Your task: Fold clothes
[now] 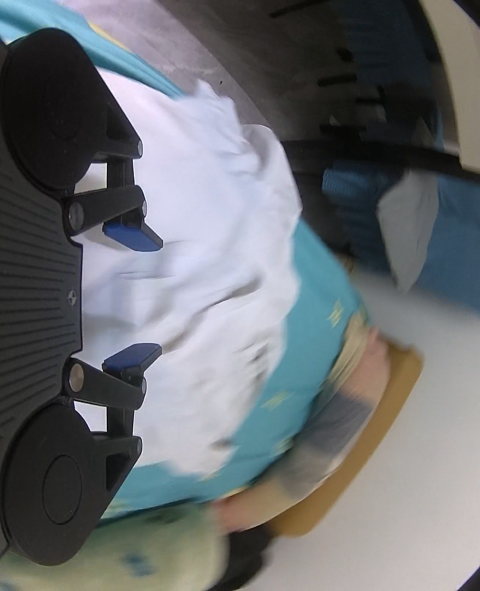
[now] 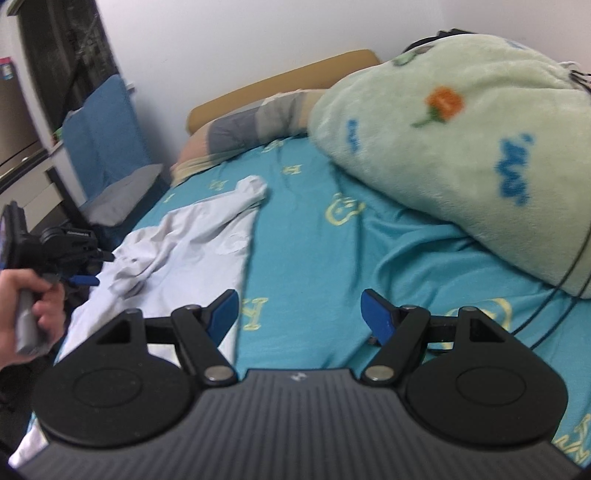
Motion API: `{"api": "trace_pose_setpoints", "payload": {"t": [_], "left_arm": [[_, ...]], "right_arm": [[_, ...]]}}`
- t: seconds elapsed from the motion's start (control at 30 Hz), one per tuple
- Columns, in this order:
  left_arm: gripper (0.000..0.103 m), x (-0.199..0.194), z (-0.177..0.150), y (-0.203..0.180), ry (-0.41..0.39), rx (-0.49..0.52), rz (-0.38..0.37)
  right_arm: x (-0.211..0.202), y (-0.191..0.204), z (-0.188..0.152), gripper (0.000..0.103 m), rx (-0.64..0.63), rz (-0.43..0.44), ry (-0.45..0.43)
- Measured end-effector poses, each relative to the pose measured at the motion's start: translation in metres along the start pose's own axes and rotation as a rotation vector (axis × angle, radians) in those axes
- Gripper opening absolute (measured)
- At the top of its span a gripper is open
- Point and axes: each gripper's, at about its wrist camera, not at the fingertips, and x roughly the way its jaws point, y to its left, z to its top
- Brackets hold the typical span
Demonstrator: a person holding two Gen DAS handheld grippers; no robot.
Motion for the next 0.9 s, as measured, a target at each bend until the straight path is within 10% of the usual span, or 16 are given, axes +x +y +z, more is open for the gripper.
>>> {"api": "trace_pose_setpoints", "payload": {"t": [0.3,0.43,0.77,0.9], "left_arm": [[0.072,-0.122,-0.115,-0.010,0.170,0.187,-0.057],[0.070,-0.142,-0.149,0.018,0.262,0.102,-0.099],[0.058,-0.111,-0.203,0.018,0.611,-0.048,-0.437],[0.056,-0.096,-0.231,0.008,0.718,-0.051,-0.439]], "right_arm": [[-0.036,-0.001,-0.029,0.075,0.057,0.196,0.165],[-0.074,0.005,-0.046,0.075,0.019,0.235,0.228],[-0.138,0.010,-0.078,0.075,0.090,0.124,0.167],[-0.148,0.003,-0.076,0.075,0.115,0.075,0.115]]}}
